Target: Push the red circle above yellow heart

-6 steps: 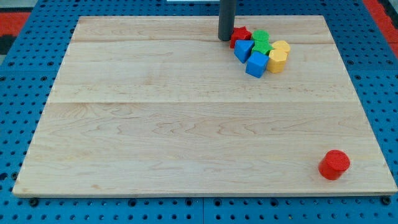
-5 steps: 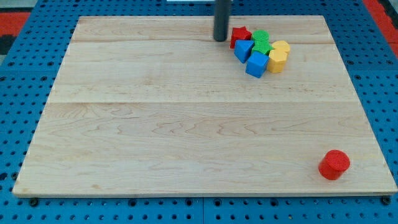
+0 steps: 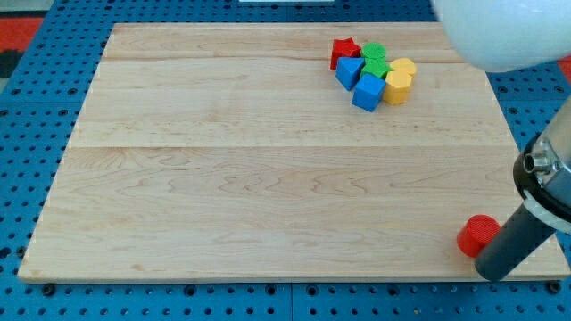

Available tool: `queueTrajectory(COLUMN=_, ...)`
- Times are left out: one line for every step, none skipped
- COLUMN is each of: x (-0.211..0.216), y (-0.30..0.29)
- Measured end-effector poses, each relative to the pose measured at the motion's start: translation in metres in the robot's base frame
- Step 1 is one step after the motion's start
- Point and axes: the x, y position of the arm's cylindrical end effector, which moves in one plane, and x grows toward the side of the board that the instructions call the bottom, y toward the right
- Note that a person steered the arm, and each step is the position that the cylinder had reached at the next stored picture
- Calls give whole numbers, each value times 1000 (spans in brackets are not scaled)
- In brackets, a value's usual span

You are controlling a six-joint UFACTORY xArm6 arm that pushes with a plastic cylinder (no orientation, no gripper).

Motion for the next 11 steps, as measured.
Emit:
queueTrajectory(x=-37, y=1)
queueTrajectory(x=-77, y=-2)
queueTrajectory(x=-111, y=-2)
queueTrajectory(x=-152, y=-1)
queueTrajectory(x=-193, y=0)
queueTrajectory(x=-197, y=16)
queueTrajectory(x=-215, y=12)
queueTrajectory(x=-250, y=-6)
queueTrajectory(x=-255, y=-1)
queueTrajectory(x=-256, y=18)
queueTrajectory(x=-270, y=23)
